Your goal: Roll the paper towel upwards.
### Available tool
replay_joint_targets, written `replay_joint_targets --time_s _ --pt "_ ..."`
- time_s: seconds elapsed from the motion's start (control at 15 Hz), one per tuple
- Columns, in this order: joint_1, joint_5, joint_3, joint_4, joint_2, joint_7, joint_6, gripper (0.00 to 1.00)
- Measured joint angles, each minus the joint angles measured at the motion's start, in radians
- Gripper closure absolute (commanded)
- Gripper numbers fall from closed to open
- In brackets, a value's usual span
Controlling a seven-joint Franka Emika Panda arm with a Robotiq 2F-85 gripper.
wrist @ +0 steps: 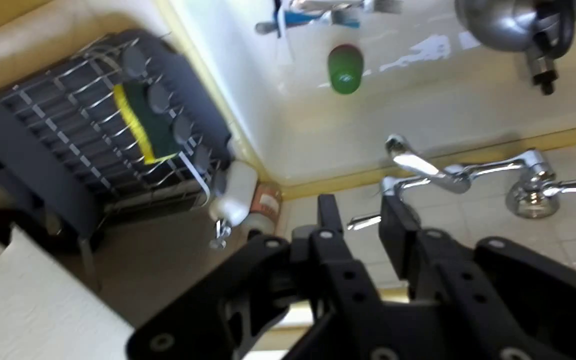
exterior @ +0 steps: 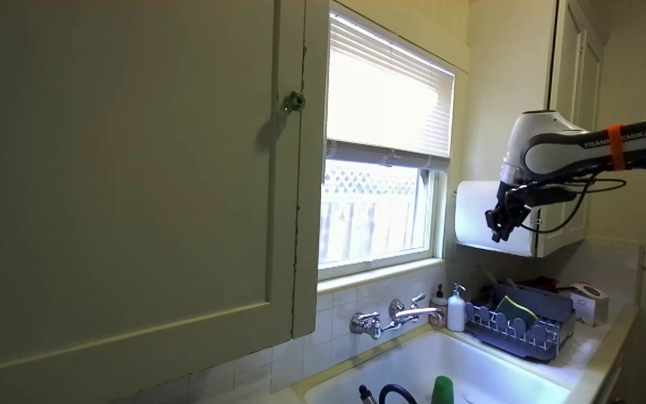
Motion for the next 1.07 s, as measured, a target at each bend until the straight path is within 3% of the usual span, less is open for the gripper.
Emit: replay_joint_targets --time_s 0.53,1.07 --pt "-0.127 -0.429 -0.007 0.297 0.233 -0.064 0.122 0.99" --pt "-0.128 -0.467 -0.019 0.337 0.274 -0.077 0.127 1.0"
